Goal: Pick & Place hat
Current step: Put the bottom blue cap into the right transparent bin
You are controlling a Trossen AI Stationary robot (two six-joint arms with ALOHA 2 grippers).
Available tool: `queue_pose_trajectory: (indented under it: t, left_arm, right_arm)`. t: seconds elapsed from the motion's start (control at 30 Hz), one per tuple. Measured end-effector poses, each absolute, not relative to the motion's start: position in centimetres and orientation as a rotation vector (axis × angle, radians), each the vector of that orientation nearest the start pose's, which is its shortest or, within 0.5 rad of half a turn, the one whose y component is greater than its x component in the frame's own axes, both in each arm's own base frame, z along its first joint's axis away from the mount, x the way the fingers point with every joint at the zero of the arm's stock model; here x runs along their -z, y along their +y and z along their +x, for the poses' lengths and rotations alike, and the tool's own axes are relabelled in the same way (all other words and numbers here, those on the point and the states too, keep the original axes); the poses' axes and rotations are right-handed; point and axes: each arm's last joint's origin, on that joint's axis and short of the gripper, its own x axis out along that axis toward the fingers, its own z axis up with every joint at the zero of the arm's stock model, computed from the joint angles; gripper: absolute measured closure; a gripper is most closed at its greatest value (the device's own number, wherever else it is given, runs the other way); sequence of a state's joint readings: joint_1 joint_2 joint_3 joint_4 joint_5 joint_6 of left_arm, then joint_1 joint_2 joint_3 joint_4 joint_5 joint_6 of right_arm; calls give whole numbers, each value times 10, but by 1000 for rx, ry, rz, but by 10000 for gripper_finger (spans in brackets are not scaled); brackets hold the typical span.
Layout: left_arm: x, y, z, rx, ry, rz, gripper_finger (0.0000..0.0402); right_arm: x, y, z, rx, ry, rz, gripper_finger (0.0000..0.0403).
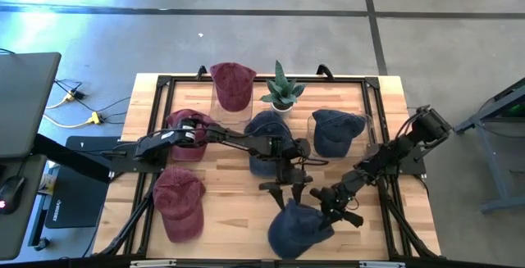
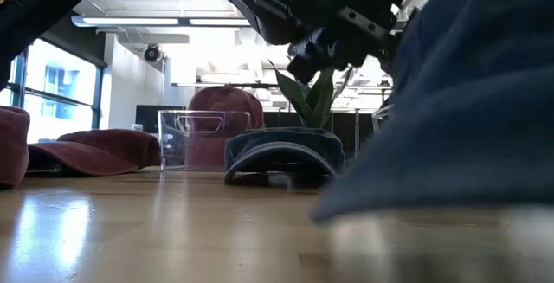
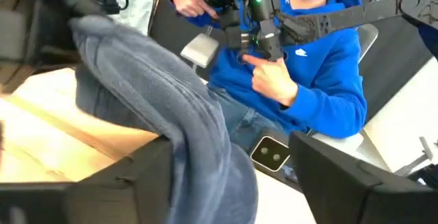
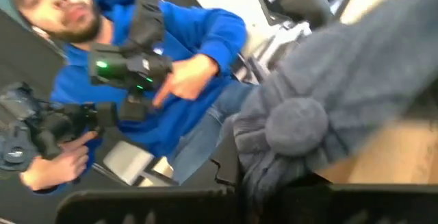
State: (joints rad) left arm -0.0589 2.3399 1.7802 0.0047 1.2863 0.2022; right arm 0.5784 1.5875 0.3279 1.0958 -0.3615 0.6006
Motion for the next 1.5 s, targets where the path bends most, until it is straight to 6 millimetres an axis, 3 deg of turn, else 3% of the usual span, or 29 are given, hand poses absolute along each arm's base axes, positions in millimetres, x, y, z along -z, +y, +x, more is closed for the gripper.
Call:
queue_pose_trajectory:
  t: [0.23,0.43,0.57,0.83,1.0,1.23,1.5]
  left_arm:
    - [-177,-56,507,1215,390,-151,243]
    - [-174,-55,512,1006,462,-150,276]
    - [-172,-55,512,1015,463,-158,258]
    - [-168,-57,509,1165,470,-227,172]
    - [-169,-58,507,1246,454,-249,169]
    - [-170,-58,506,1316,399,-215,225]
    - [-168,-56,510,1157,429,-158,332]
  right_arm:
    - [-130,144,203,-806,516,525,392]
    - [-129,137,208,-776,509,532,392]
    - [-129,133,210,-770,493,507,397]
    - [-129,130,212,-757,494,501,392]
    - [-127,129,212,-750,514,500,397]
    - [-127,131,210,-760,515,495,391]
    - [-127,131,211,-744,504,489,382]
